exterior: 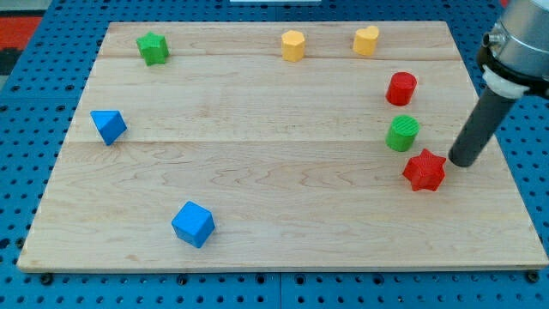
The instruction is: Nudge the green circle left a bit
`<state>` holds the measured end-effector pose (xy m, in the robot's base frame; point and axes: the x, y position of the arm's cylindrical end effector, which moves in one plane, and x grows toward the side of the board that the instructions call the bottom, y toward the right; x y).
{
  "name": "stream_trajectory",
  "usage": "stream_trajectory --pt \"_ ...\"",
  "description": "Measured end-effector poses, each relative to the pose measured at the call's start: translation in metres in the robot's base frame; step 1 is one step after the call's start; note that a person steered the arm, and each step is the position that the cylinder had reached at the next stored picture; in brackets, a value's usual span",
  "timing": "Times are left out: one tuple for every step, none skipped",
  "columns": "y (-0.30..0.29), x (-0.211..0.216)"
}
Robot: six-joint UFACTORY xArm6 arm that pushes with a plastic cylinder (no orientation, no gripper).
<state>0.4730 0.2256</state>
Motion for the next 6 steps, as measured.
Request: stream_trajectory --pt "-0.049 0.036" --pt "-0.050 0.080" --pt "-0.011 0.058" --pt "0.025 0.061" --pt "0.031 0.061" --pt "0.026 0.008"
